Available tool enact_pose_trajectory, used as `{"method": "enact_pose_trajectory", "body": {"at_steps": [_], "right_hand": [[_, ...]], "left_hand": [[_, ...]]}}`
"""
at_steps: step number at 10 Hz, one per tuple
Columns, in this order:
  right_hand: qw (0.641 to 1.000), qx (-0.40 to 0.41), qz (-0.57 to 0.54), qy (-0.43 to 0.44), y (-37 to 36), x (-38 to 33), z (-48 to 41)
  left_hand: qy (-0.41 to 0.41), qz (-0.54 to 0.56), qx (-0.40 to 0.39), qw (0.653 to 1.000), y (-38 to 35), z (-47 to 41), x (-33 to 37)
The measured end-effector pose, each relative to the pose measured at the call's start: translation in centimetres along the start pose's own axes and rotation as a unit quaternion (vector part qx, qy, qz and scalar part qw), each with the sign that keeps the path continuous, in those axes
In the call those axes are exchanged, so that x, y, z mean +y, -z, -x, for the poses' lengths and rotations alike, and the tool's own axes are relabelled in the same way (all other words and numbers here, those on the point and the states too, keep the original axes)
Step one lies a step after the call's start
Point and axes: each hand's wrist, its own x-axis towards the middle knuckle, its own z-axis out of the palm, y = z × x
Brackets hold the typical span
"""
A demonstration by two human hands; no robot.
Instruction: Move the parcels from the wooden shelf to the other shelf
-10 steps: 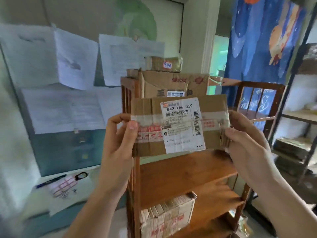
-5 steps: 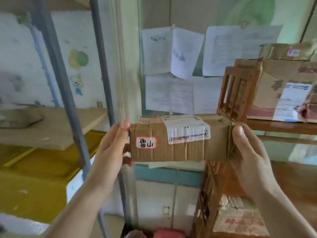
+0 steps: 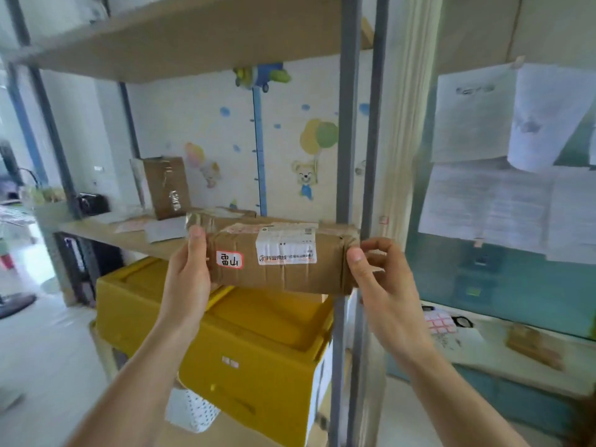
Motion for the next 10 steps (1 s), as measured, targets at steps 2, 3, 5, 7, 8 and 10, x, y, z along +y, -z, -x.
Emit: {"method": "enact_pose_trajectory", "body": {"at_steps": [2, 3, 5, 7, 8, 10], "right_hand": [[0.978, 0.080, 0.183, -0.053, -10.5, 5.0, -5.9], [0.954, 0.103, 0.261, -0.103, -12.2, 6.7, -7.2], [0.919, 0.097, 0.345, -0.163, -14.2, 7.4, -8.4], [0.917, 0.130, 0.299, -0.229, -14.6, 8.0, -10.0], [0.926, 0.136, 0.258, -0.238, -14.2, 8.0, -10.4], [0.929, 0.132, 0.331, -0.100, -14.5, 5.1, -8.8]], "left_hand": [[-0.010, -0.071, -0.095, 0.993, 2.3, -11.3, -7.4], [-0.003, -0.121, -0.173, 0.977, 0.5, -14.9, -10.4], [-0.060, -0.218, -0.296, 0.928, -2.0, -17.9, -13.1], [-0.106, -0.214, -0.330, 0.913, -2.2, -18.1, -13.7], [-0.104, -0.202, -0.342, 0.912, -1.9, -18.1, -13.3], [-0.163, -0.196, -0.240, 0.937, -0.9, -17.1, -12.2]]}}
